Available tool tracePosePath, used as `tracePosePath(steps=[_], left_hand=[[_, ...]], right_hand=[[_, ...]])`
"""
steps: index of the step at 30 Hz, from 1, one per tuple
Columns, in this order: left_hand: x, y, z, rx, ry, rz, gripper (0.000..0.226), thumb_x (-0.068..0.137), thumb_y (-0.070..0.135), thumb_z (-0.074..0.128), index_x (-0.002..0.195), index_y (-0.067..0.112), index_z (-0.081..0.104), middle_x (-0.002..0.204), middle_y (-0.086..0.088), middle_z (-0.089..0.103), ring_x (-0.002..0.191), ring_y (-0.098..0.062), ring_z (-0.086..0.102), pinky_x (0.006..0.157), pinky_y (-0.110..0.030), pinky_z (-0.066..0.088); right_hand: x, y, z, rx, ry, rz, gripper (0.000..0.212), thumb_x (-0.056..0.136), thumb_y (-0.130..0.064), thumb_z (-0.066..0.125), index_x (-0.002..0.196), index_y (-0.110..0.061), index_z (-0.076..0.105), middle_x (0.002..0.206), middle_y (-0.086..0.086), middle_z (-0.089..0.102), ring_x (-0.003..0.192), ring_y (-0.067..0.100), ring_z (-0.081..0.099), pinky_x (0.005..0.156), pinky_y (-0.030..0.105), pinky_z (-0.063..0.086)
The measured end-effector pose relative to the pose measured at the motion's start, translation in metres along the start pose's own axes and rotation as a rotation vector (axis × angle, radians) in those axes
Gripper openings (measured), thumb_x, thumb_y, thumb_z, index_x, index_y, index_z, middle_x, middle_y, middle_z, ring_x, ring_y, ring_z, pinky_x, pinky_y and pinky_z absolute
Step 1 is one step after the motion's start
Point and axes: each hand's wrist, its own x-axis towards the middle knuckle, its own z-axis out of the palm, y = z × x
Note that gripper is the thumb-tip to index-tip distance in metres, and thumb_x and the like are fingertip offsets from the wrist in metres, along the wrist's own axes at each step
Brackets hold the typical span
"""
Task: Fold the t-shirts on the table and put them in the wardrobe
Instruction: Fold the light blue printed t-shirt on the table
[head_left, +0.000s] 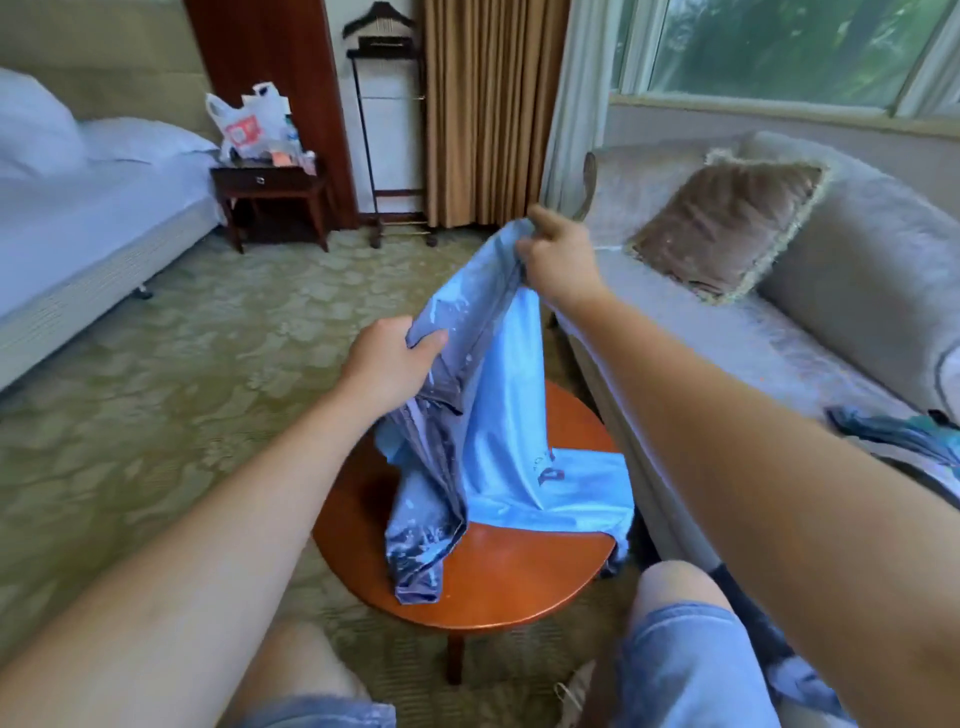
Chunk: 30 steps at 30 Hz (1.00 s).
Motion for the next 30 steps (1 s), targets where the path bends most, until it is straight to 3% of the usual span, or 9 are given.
tracePosePath(steps=[2,5,7,10,13,16,21,26,30], left_hand=[[0.008,-0.013,0.000,0.044,-0.047,-0.078,0.040,0.098,0.030,0.051,0.063,0.011,0.053,0.058,-0.001,0.046,0.068,-0.026,0.048,0.054,-0.036,0.025],[0.012,-0.027,0.009,0.034,-0.112,-0.197,0.043,0.101,0.025,0.046,0.060,0.014,0.045,0.058,-0.002,0.044,0.067,-0.024,0.047,0.054,-0.034,0.025],[0.012,-0.036,0.021,-0.086,-0.146,-0.276,0.039,0.100,0.024,0.047,0.063,0.012,0.051,0.059,-0.004,0.047,0.064,-0.022,0.048,0.054,-0.030,0.030],[0.015,-0.046,0.043,-0.303,-0.163,-0.377,0.030,0.098,0.029,0.051,0.074,0.014,0.060,0.072,-0.008,0.060,0.071,-0.022,0.057,0.065,-0.029,0.040],[0.014,-0.040,0.059,-0.506,-0.224,-0.501,0.016,0.098,0.024,0.055,0.089,0.013,0.063,0.088,-0.009,0.065,0.078,-0.025,0.064,0.068,-0.032,0.052],[0.012,-0.038,0.069,-0.620,-0.217,-0.545,0.008,0.096,0.014,0.059,0.088,0.014,0.061,0.084,-0.005,0.066,0.069,-0.017,0.065,0.056,-0.025,0.053],[0.004,-0.042,0.075,-0.603,-0.171,-0.526,0.012,0.089,0.011,0.067,0.087,0.017,0.058,0.090,-0.008,0.067,0.073,-0.018,0.067,0.070,-0.034,0.057],[-0.008,-0.047,0.074,-0.411,-0.198,-0.454,0.090,0.061,0.040,0.071,0.142,0.032,0.033,0.128,-0.003,0.060,0.109,-0.022,0.064,0.091,-0.046,0.055],[-0.022,-0.038,0.070,-0.210,-0.255,-0.232,0.042,0.087,0.035,0.069,0.126,0.023,0.061,0.121,0.012,0.060,0.115,-0.009,0.056,0.093,-0.020,0.043]], right_hand=[[-0.014,0.031,0.011,0.018,-0.207,0.101,0.073,0.089,0.001,0.057,0.153,-0.006,0.023,0.145,0.004,0.038,0.089,-0.006,0.043,0.077,0.016,0.039],[-0.049,0.066,0.028,-0.116,-0.343,0.214,0.074,0.092,-0.002,0.060,0.154,-0.009,0.021,0.154,0.010,0.033,0.123,0.015,0.050,0.090,0.022,0.040],[-0.069,0.084,0.035,-0.109,-0.423,0.331,0.061,0.094,-0.001,0.058,0.149,-0.002,0.031,0.142,0.022,0.047,0.125,0.029,0.052,0.080,0.021,0.040],[-0.095,0.106,0.041,-0.063,-0.466,0.428,0.052,0.094,-0.007,0.060,0.142,0.000,0.042,0.112,0.014,0.064,0.097,0.021,0.057,0.067,0.024,0.042],[-0.112,0.119,0.047,0.002,-0.450,0.421,0.037,0.094,-0.017,0.061,0.129,-0.006,0.056,0.102,0.005,0.064,0.088,0.017,0.056,0.069,0.023,0.044],[-0.118,0.119,0.049,0.210,-0.379,0.445,0.018,0.095,-0.019,0.060,0.110,-0.010,0.064,0.094,0.001,0.066,0.082,0.014,0.062,0.070,0.016,0.047],[-0.115,0.128,0.047,0.429,-0.210,0.568,0.011,0.097,-0.017,0.057,0.087,-0.013,0.061,0.083,0.006,0.065,0.073,0.018,0.065,0.079,0.033,0.049],[-0.121,0.132,0.045,0.468,-0.151,0.569,0.021,0.095,-0.003,0.055,0.076,-0.013,0.058,0.072,0.005,0.061,0.063,0.014,0.060,0.068,0.025,0.048],[-0.121,0.130,0.042,0.462,-0.115,0.520,0.024,0.093,0.001,0.055,0.075,-0.012,0.063,0.072,0.004,0.063,0.059,0.009,0.059,0.066,0.022,0.050]])
